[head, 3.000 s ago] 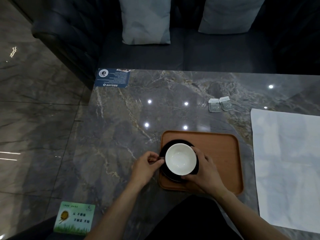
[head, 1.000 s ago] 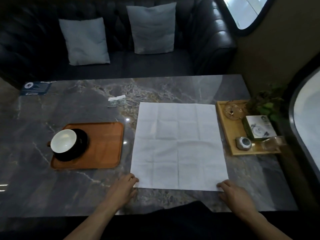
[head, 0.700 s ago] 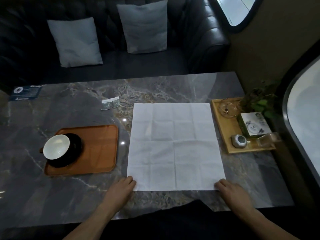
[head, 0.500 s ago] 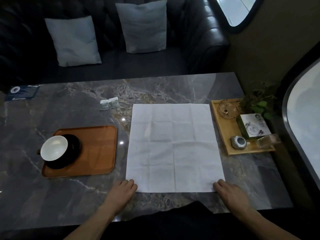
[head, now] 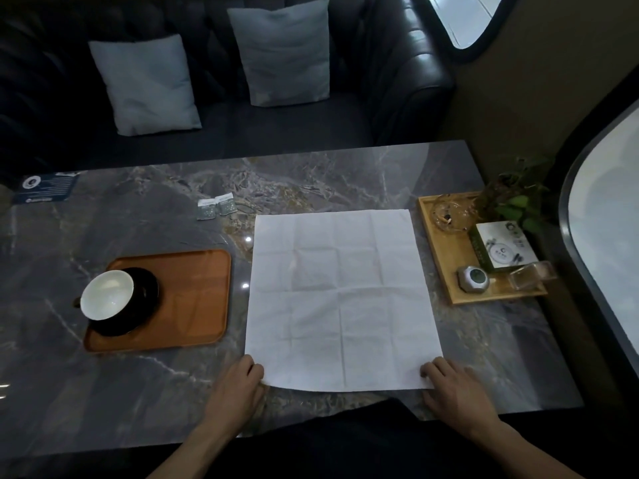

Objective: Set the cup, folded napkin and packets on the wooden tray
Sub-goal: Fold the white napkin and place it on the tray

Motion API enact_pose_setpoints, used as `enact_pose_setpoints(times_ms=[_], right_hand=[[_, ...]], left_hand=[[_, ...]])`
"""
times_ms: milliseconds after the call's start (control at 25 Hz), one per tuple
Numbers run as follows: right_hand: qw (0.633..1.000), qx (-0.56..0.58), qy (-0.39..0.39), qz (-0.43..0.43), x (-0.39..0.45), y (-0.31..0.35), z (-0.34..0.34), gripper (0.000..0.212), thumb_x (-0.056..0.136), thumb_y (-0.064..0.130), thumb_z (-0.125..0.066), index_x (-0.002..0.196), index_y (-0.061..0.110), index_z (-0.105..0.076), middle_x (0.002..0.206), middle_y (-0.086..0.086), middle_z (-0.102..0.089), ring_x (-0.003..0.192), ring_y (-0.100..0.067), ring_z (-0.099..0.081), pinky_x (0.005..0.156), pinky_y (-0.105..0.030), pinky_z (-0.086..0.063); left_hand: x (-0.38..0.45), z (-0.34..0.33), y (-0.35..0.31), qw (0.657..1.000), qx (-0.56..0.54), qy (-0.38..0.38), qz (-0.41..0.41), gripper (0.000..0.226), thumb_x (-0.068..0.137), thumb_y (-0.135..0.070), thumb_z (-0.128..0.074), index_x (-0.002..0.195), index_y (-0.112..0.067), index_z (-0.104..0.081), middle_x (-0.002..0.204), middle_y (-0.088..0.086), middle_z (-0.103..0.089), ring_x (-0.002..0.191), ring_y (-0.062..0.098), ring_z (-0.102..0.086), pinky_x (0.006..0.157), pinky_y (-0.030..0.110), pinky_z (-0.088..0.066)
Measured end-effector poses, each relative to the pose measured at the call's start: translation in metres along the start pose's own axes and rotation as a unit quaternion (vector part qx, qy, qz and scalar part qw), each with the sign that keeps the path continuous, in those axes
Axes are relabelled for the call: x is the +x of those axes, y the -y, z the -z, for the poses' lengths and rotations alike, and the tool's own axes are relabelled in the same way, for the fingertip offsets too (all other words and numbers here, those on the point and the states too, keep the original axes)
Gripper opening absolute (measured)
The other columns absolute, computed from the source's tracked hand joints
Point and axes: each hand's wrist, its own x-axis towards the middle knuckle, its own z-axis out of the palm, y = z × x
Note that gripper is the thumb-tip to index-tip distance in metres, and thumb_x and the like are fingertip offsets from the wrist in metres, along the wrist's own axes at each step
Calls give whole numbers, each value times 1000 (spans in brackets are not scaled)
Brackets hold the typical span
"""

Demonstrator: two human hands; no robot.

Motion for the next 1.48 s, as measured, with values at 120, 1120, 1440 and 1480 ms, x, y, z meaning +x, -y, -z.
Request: enact_pose_setpoints(times_ms=[120, 1120, 1440, 1480], right_hand=[[998, -35, 4, 53, -5, -4, 2, 40, 48, 19, -92, 76, 23, -64, 71, 4, -59, 56, -19, -58, 47, -30, -44], [976, 173, 127, -33, 11, -39, 76, 15, 91, 27, -62, 101, 29, -73, 100, 11, -72, 94, -8, -64, 82, -29, -49], [971, 234, 23, -49, 71, -45, 116, 17, 93, 22, -63, 105, 18, -74, 99, 1, -74, 86, -11, -63, 70, -29, -43], [971, 234, 10, -49, 78, -46, 120, 18, 93, 21, -63, 106, 18, -74, 99, 0, -74, 85, -11, -62, 69, -29, -43]], left_hand=[[-6, -1, 0, 1000, -6, 2, 12, 17, 69, -6, -75, 71, -10, -58, 76, 5, -54, 62, 21, -51, 50, 34, -42], [-20, 39, 7, 956, -272, -54, 97, 23, 72, -7, -65, 71, -30, -64, 84, -16, -64, 78, 1, -60, 69, 19, -46], [39, 79, 12, 934, -315, -112, 124, 28, 85, 2, -65, 86, -25, -71, 86, 3, -68, 74, -1, -56, 64, 10, -39], [48, 82, 15, 931, -324, -112, 125, 26, 87, 1, -64, 88, -24, -71, 89, 3, -68, 75, -2, -56, 65, 9, -39]])
